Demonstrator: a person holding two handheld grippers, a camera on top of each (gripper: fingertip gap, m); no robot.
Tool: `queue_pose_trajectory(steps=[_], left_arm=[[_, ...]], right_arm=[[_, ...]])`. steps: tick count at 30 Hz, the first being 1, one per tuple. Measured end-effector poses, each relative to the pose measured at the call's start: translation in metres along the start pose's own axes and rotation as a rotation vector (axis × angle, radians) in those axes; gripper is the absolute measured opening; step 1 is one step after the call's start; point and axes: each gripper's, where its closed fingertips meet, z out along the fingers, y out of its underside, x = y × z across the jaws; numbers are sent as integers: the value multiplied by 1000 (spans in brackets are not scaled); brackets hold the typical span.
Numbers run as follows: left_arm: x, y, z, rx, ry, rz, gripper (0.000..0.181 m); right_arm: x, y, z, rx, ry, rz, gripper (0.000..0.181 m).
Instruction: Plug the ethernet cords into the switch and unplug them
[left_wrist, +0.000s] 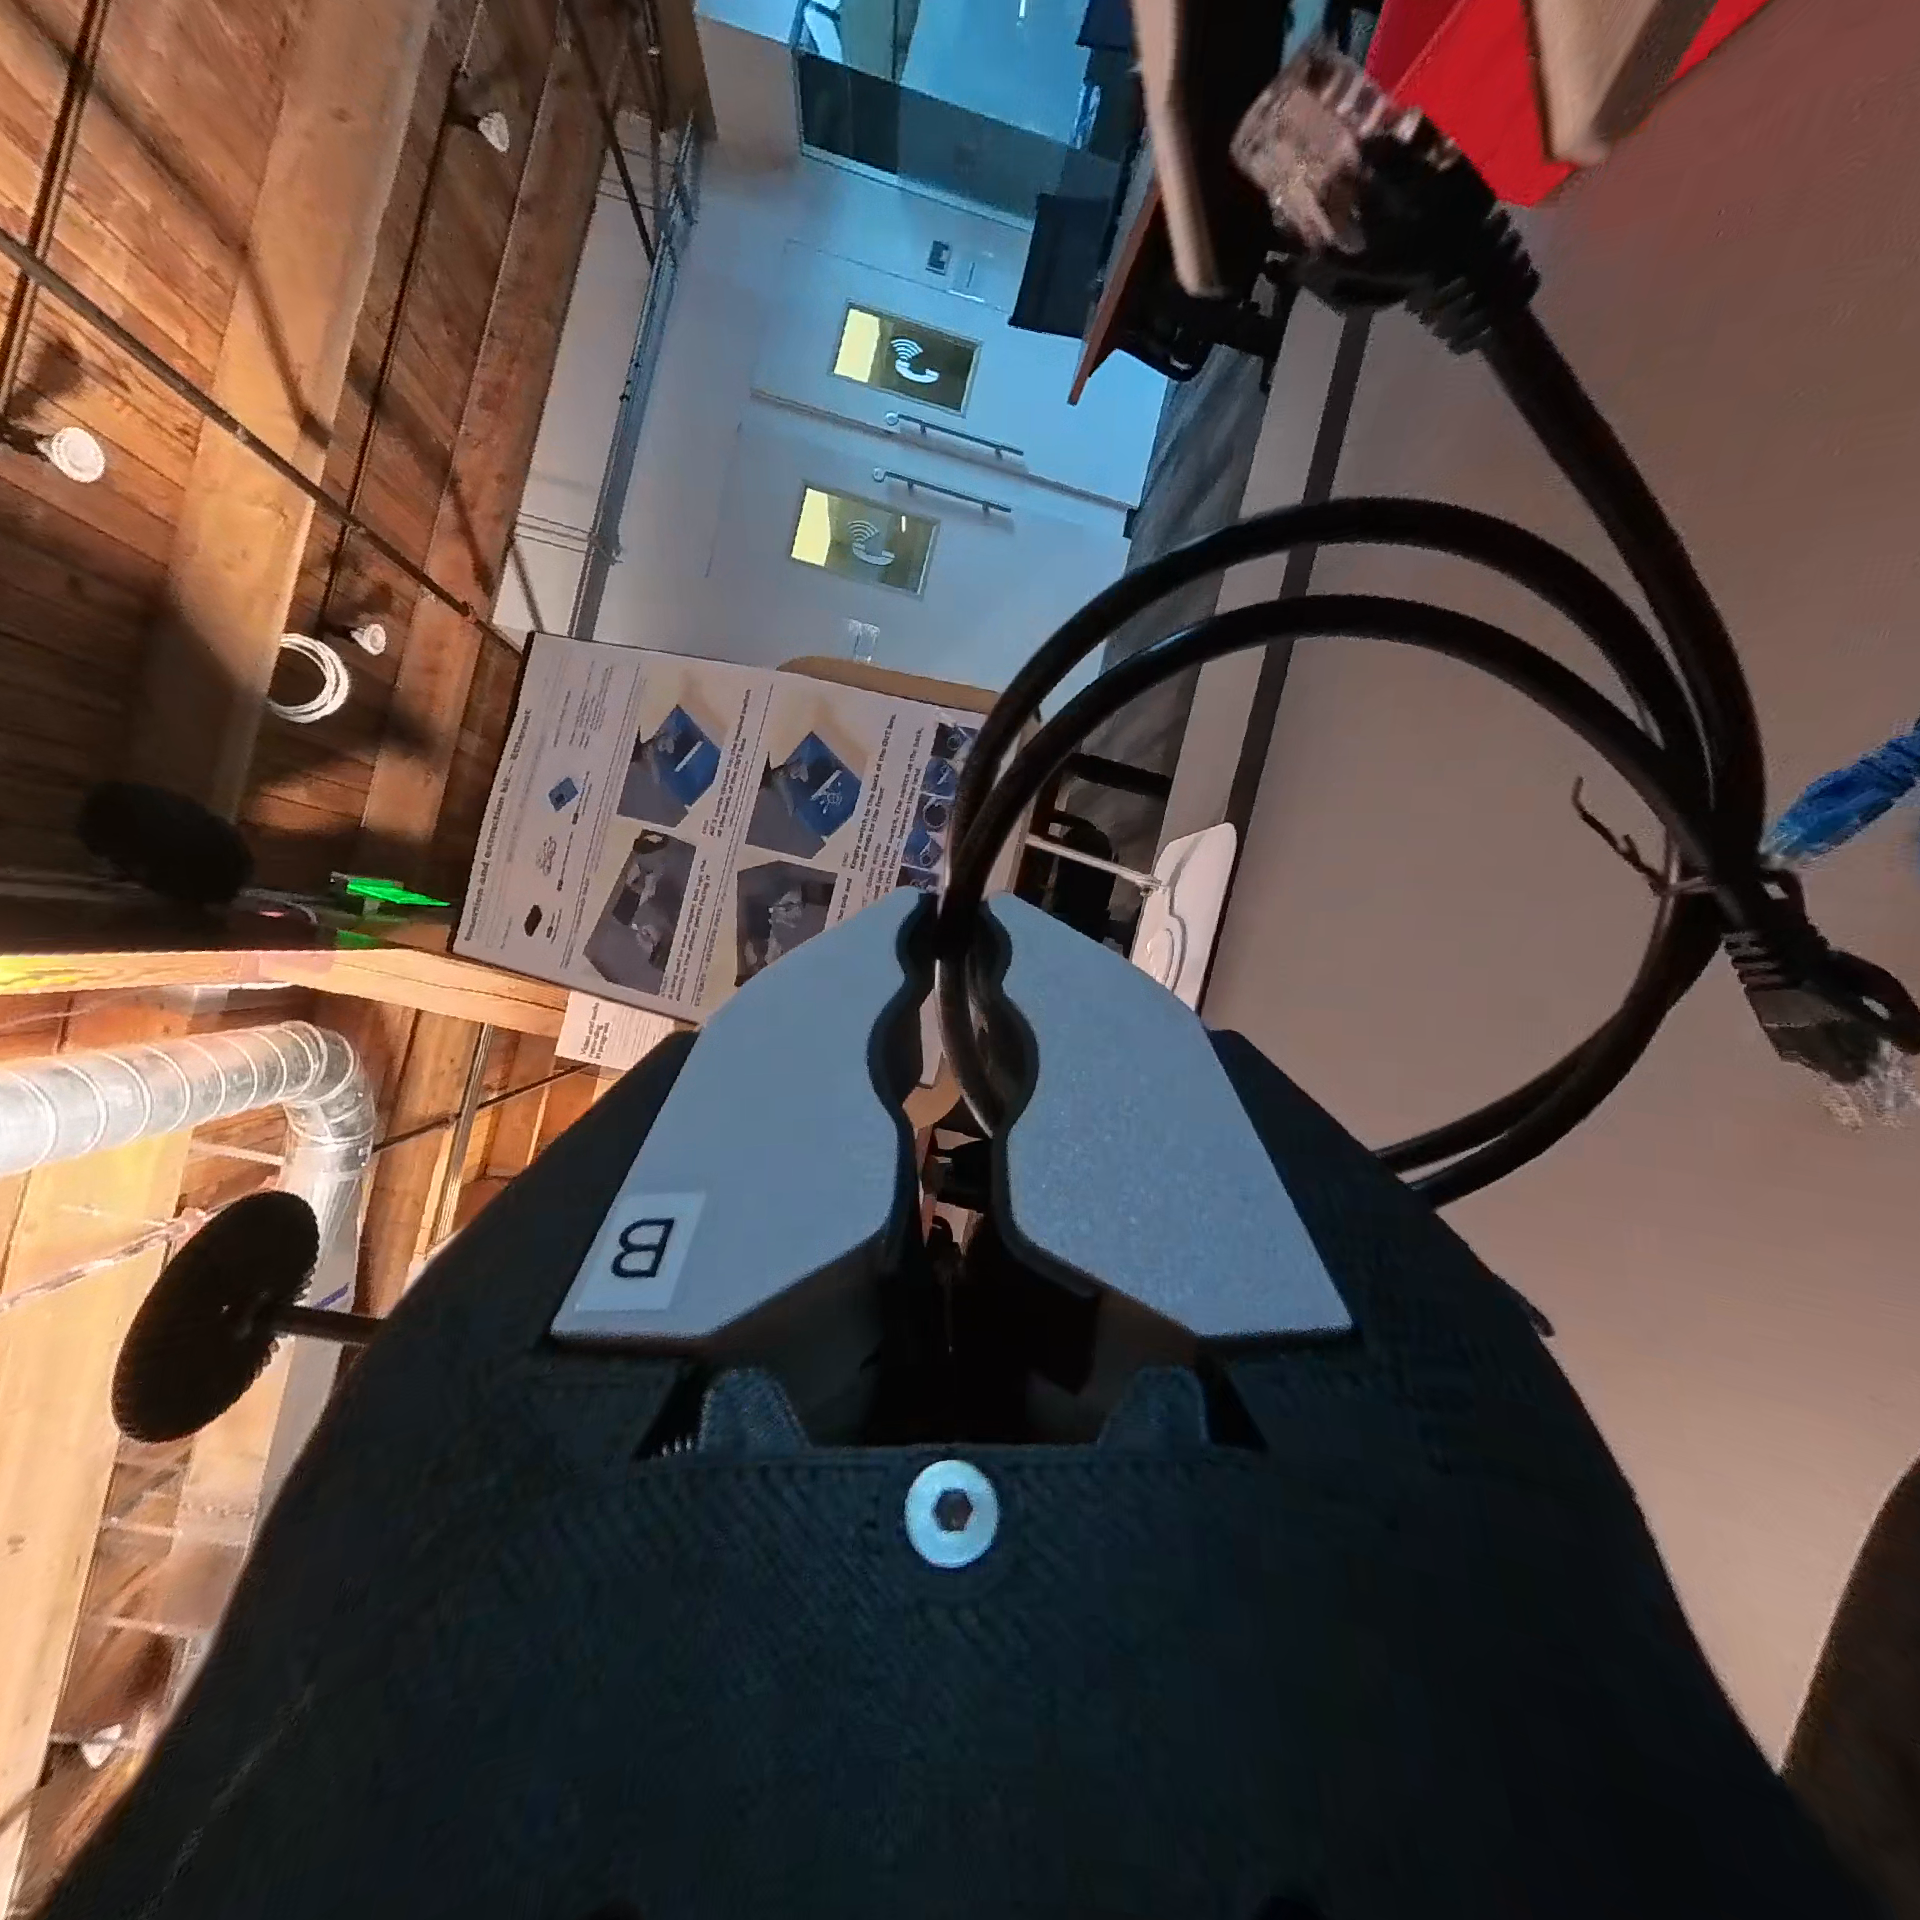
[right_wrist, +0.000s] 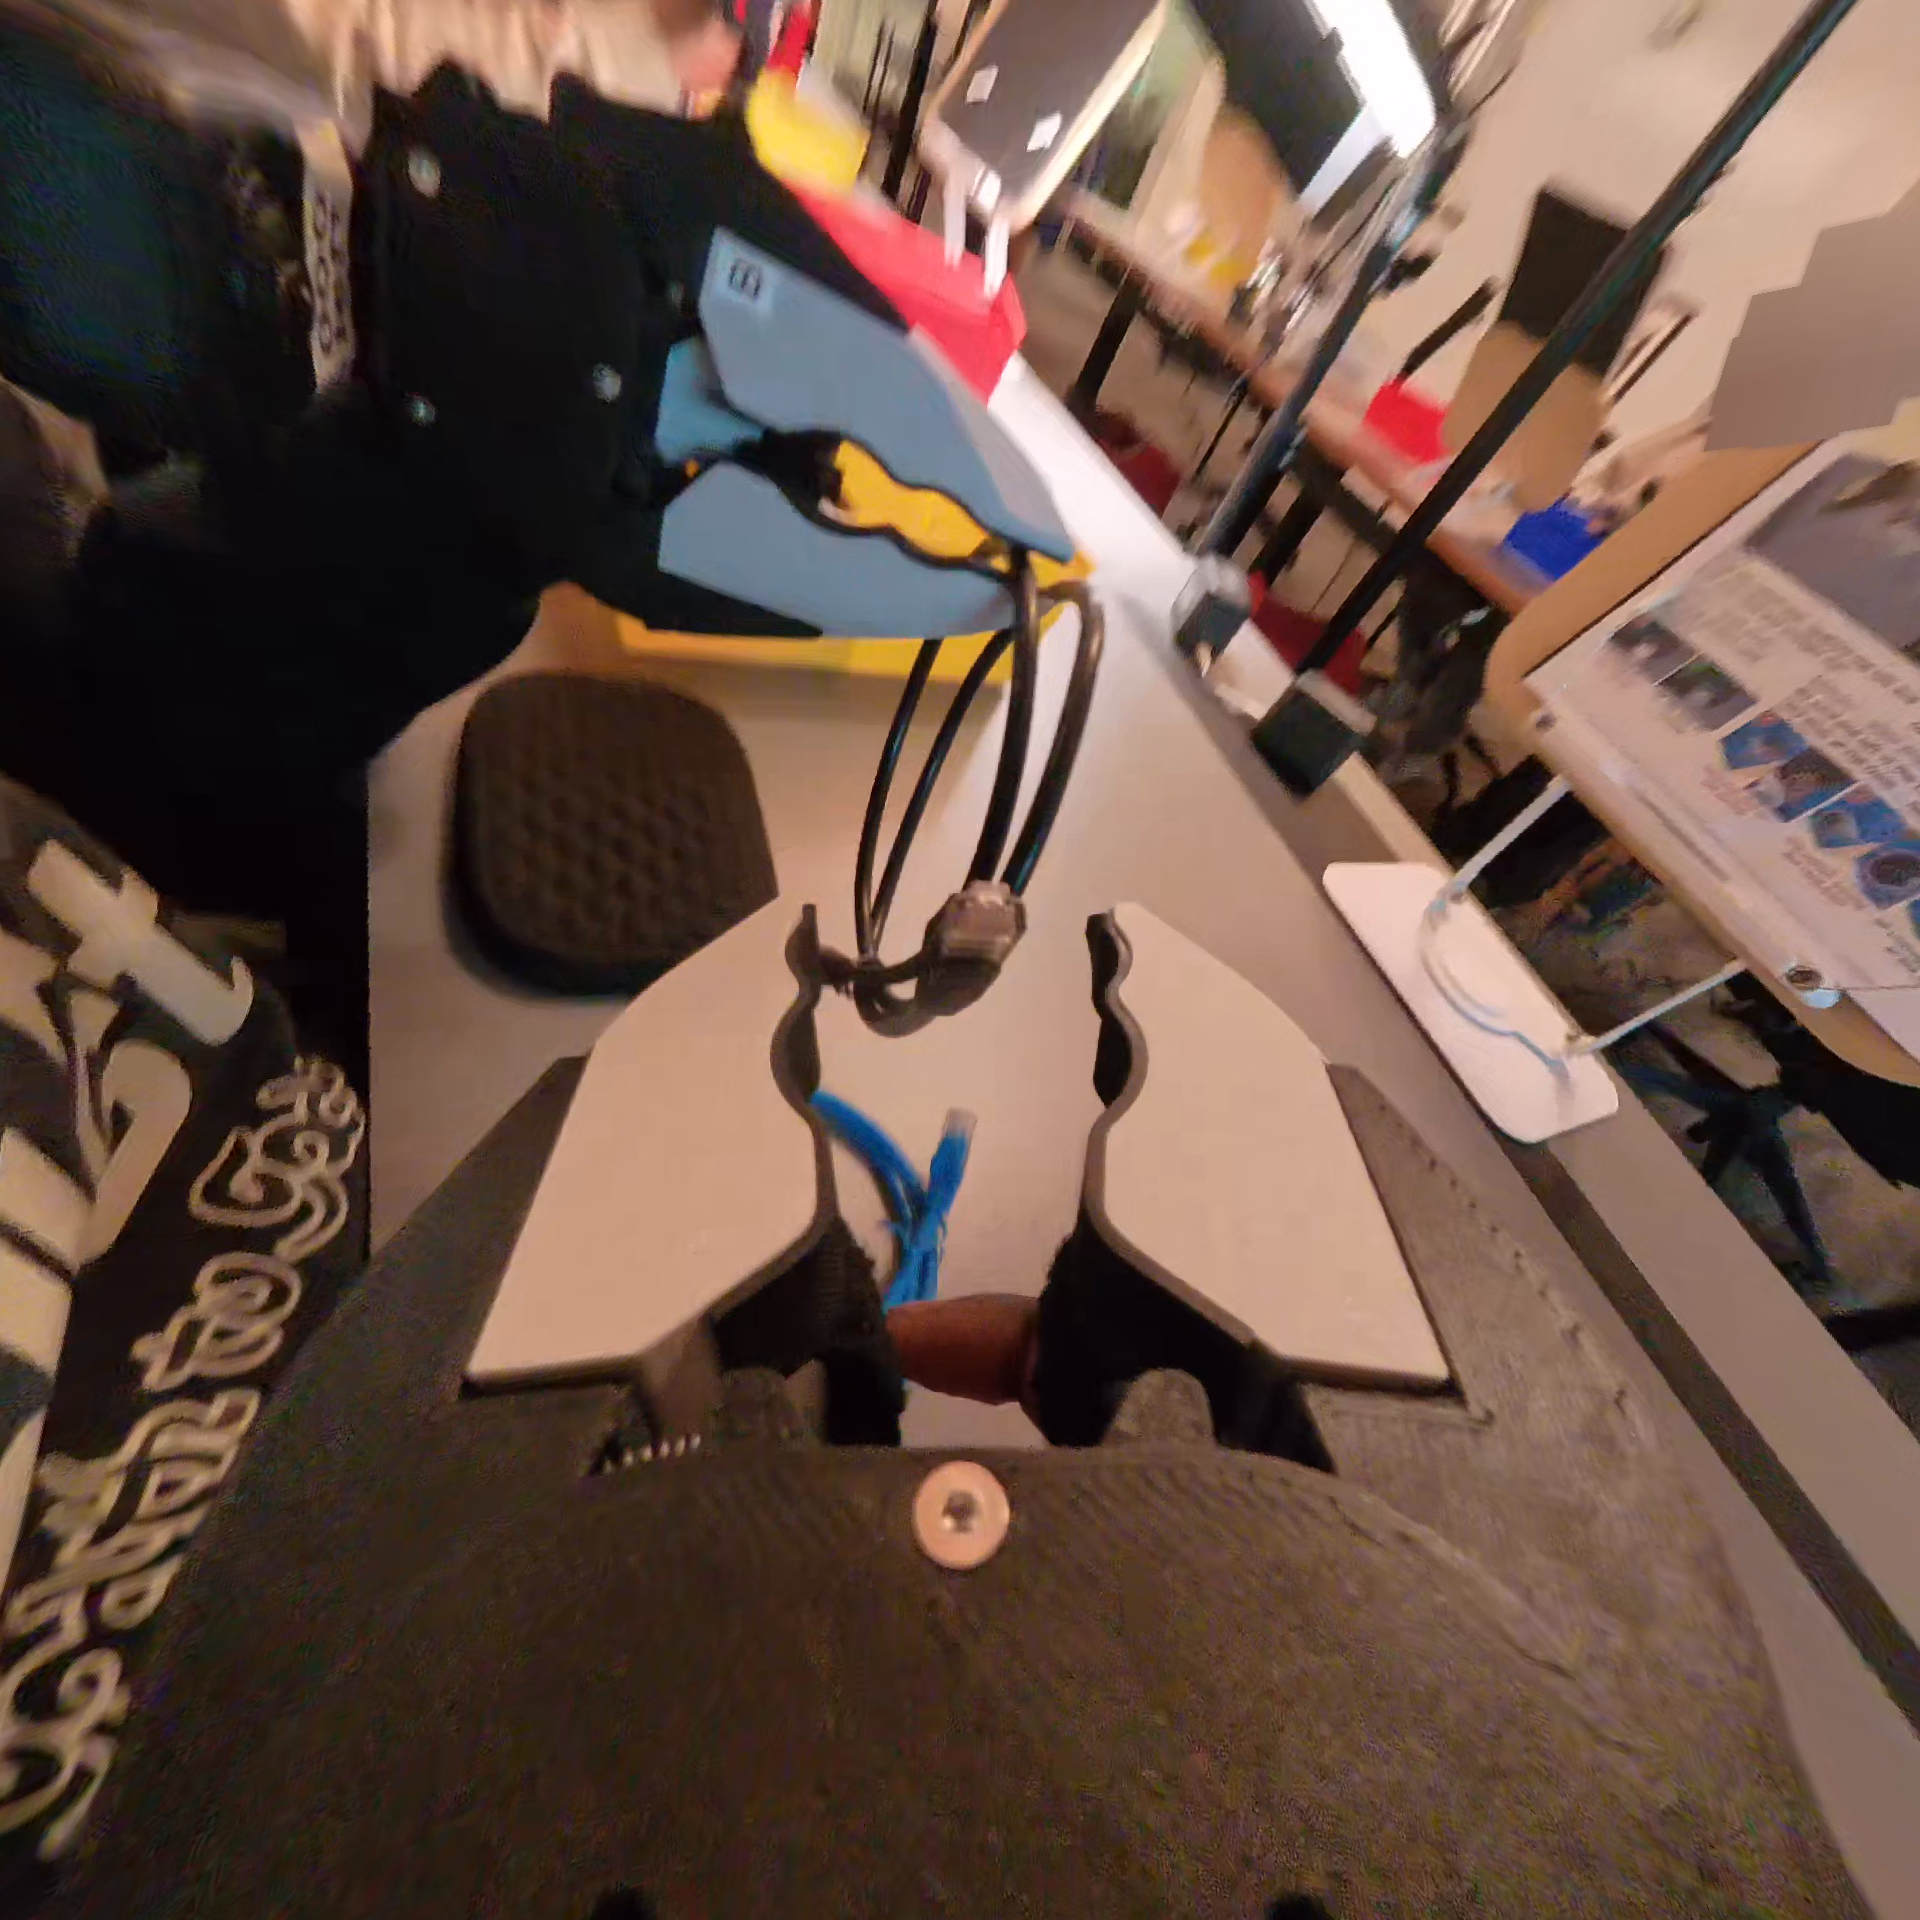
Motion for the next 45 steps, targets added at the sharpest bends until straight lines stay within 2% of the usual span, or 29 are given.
queue_pose_trajectory(steps=[6,12,15,18,21,23,25,27,28,30,32,33,35,37,40,44,45], left_arm=[[4,-5,-1,5,8,17,6],[5,-8,-2,6,15,31,6],[2,-9,-5,13,3,18,7],[-11,-20,-15,136,-29,-59,13],[-33,-35,-45,436,-22,-224,34],[-60,-32,-72,663,-53,-411,34],[-99,-7,-94,840,-169,-679,33],[-129,37,-98,911,-287,-1025,29],[-132,52,-92,920,-284,-1161,29],[-120,58,-68,900,-166,-1332,29],[-92,39,-38,830,22,-1415,34],[-75,18,-27,828,147,-1428,39],[-42,-33,-22,902,434,-1441,44],[-24,-76,-29,1007,611,-1469,46],[-16,-107,-36,1093,667,-1491,42],[-17,-112,-47,1152,680,-1445,34],[-16,-111,-49,1160,684,-1425,24]], right_arm=[[-7,23,6,-347,-73,-131,39],[-6,35,5,-509,-105,-177,12],[4,35,4,-523,-65,-251,12],[16,15,0,-385,35,-400,12],[25,-18,-15,-186,162,-525,12],[27,-42,-29,-30,233,-560,12],[30,-63,-46,132,305,-566,11],[30,-82,-62,313,337,-533,11],[27,-91,-68,421,325,-495,12],[19,-104,-78,629,256,-378,11],[12,-110,-81,792,162,-226,12],[9,-110,-79,848,104,-141,12],[4,-108,-70,929,-9,33,12],[-2,-103,-58,946,-123,191,12],[-10,-91,-40,898,-231,356,11],[-13,-75,-30,825,-234,403,11],[-13,-72,-28,813,-227,402,11]])
